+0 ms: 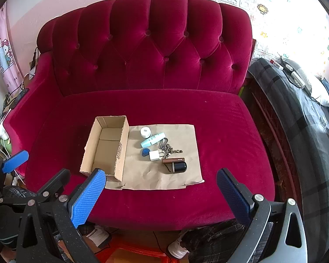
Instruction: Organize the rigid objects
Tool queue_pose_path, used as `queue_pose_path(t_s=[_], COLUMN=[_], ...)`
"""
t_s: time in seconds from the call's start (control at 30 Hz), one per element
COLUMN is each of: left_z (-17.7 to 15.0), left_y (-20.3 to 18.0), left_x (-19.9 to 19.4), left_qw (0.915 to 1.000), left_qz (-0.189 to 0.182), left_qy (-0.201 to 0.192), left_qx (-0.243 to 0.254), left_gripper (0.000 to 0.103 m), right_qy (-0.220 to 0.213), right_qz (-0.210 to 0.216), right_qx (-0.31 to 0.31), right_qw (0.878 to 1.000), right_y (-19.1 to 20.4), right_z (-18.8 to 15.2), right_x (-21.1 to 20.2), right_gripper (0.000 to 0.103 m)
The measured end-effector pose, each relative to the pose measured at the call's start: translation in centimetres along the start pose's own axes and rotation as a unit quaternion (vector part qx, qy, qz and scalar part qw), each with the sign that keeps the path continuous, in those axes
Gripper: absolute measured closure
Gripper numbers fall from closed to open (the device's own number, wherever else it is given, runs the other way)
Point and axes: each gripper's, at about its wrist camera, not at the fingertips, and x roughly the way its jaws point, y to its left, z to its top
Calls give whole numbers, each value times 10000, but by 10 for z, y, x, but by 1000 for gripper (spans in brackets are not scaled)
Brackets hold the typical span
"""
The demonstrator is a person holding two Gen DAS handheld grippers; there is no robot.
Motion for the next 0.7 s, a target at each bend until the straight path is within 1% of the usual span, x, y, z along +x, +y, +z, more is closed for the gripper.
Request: queue_pose_path(t_s=[0.7], left_z=[0], left_y=[-1], left_x=[5], left_qw=[10000], left_qz=[-30], left_qy=[49], left_qx=[-35], left_gripper=[0], right_qy=[30], right_qz=[-16], right_qx=[-32], right_qw=[10000], right_y=[2], right_z=[2], right_x=[6], right_gripper=[0])
